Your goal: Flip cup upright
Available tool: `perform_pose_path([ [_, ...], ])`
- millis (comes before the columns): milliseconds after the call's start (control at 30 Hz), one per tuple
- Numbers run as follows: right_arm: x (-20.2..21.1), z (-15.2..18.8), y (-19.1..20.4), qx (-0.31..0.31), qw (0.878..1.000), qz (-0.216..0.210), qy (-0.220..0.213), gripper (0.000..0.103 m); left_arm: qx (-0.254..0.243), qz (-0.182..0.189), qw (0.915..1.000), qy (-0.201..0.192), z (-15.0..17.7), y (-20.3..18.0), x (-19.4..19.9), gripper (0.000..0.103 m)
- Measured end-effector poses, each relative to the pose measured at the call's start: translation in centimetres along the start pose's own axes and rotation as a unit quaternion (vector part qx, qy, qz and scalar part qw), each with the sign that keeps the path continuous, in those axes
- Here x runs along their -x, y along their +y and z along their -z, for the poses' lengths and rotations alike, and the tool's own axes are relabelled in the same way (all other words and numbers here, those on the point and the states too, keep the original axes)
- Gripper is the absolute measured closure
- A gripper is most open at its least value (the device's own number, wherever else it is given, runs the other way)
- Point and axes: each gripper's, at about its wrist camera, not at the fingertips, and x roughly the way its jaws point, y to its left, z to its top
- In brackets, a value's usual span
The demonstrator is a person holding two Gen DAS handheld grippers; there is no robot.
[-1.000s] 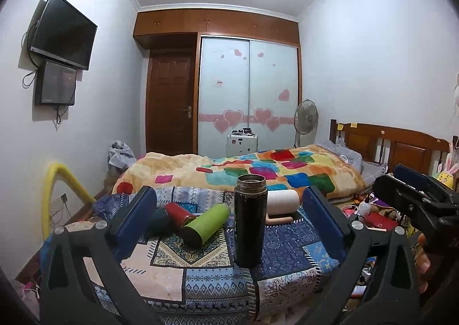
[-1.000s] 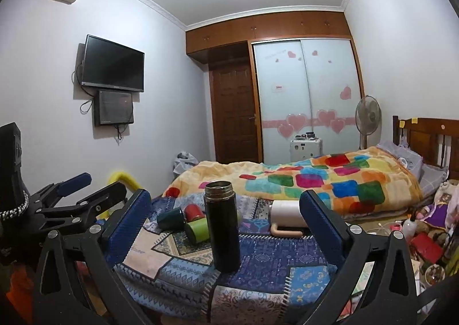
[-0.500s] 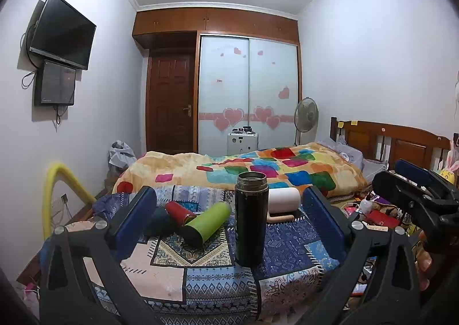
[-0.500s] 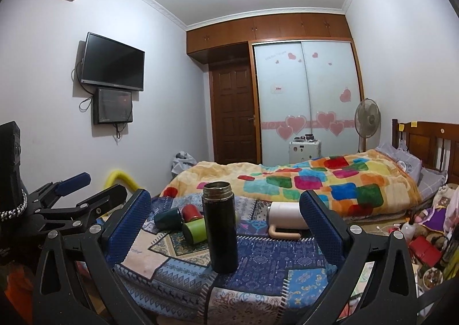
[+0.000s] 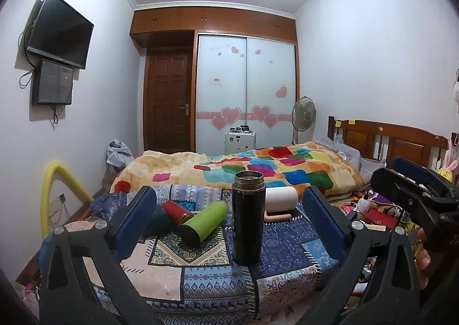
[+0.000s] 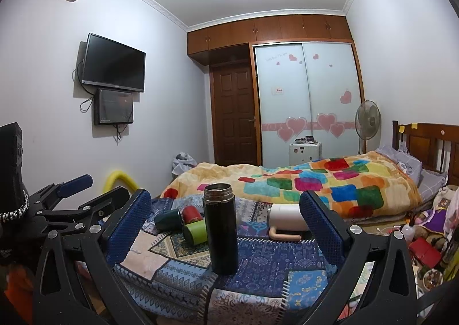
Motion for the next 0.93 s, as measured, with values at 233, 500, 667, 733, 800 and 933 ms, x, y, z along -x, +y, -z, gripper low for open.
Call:
perform_pose_path([
  [233,0.16,-0.23,-0.11,-0.001,1.000,-0.001,-0.003,0.000,0.003,0.001,1.0000,0.000,0.09,-0.01,0.23,0.000],
  [500,0.21,-0.20,-0.16,-0.003,1.000,0.000,-0.005,0.000,0.006,0.004,1.0000,0.002,0.02,0.13,0.23,0.000],
  [667,0.22,-0.20,-0.20,-0.003,1.000,0.000,-0.004,0.000,0.006,0.008,0.9999,0.007,0.01,-0.02,0.12,0.000],
  [733,0.19,-0.17,-0.22,-0.002,1.000,0.001,-0.003,0.000,0.006,0.008,0.9999,0.008,0.05,-0.06,0.05,0.000],
  [800,0.15,-0.04,-0.30,-0.003,1.000,0.002,-0.002,0.000,0.007,0.009,0.9999,0.010,0.09,-0.10,-0.01,0.000],
  [933,-0.18,0.32,-0.73,-0.011,1.000,0.006,0.007,0.000,0.010,0.013,0.9998,0.015,0.08,-0.13,-0.34,0.000],
])
